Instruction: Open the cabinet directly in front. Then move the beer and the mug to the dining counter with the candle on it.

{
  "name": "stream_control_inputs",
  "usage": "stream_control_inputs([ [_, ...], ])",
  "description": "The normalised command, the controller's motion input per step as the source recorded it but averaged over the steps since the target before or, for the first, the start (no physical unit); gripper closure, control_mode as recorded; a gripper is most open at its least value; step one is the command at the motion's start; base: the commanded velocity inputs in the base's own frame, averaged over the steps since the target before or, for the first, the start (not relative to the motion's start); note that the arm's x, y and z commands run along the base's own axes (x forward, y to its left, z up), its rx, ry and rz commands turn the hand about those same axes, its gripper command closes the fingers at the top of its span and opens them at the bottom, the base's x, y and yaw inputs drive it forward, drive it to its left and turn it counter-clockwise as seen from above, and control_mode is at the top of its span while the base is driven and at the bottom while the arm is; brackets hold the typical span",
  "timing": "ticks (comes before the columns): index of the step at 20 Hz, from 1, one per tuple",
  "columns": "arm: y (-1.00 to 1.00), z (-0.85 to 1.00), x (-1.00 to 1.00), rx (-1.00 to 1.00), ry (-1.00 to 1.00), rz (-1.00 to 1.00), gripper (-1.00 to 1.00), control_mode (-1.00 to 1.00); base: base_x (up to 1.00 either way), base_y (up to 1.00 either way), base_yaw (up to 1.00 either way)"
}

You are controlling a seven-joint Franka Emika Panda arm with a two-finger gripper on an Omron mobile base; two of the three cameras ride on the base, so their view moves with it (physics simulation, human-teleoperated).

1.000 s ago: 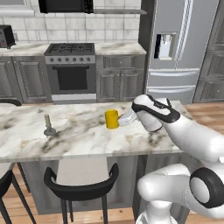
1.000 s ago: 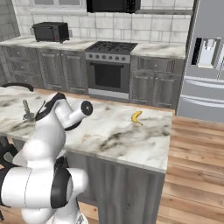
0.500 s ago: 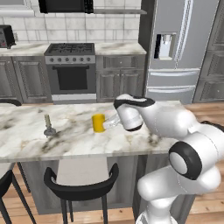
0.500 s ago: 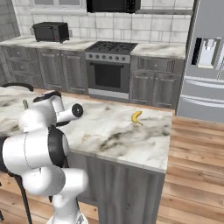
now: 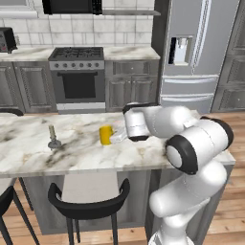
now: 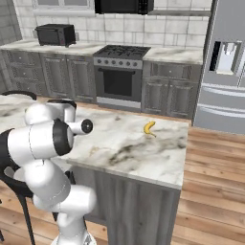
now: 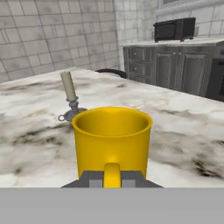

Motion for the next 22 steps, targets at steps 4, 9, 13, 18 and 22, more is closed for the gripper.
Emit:
stream_control_inputs([
  [4,0.0,-0.05,0.65,0.0,0.0,0.0,1.0,-1.0,0.0,0.0,0.0],
  [9,0.0,-0.1,0.27,0.0,-0.04,0.0,1.0,-1.0,0.0,0.0,0.0],
  [13,0.0,-0.15,0.0,0.0,-0.09,0.0,1.0,-1.0,0.0,0.0,0.0],
  [18,0.0,-0.05,0.0,0.0,-0.03,0.0,1.0,-1.0,0.0,0.0,0.0],
  [22,0.0,0.0,0.0,0.0,0.0,0.0,-1.0,-1.0,0.0,0.0,0.0],
])
